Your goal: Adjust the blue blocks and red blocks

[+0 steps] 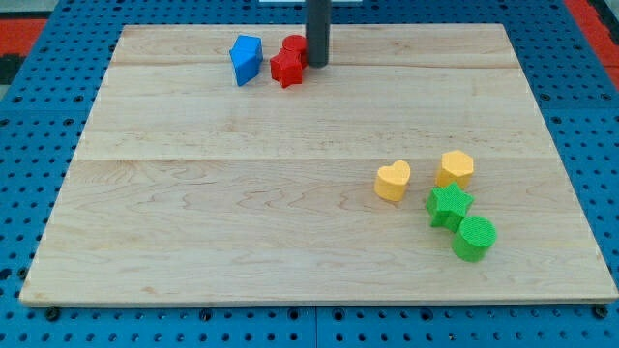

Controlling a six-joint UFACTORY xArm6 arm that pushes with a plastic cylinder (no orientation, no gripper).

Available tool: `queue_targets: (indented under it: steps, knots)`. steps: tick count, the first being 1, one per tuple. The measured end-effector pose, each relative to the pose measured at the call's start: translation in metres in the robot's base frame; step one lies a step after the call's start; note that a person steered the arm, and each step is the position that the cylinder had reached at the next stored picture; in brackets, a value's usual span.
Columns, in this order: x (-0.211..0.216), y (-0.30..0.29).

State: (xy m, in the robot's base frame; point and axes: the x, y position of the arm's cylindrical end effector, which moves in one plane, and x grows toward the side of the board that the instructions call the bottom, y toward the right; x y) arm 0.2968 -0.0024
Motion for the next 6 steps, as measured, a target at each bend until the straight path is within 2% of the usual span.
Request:
queue_targets:
  steps: [1,3,5,6]
  knots:
    - [0.011,0.002]
    - [-0.072,0.009]
    - [-0.102,0.007]
    - [-0.081,0.035]
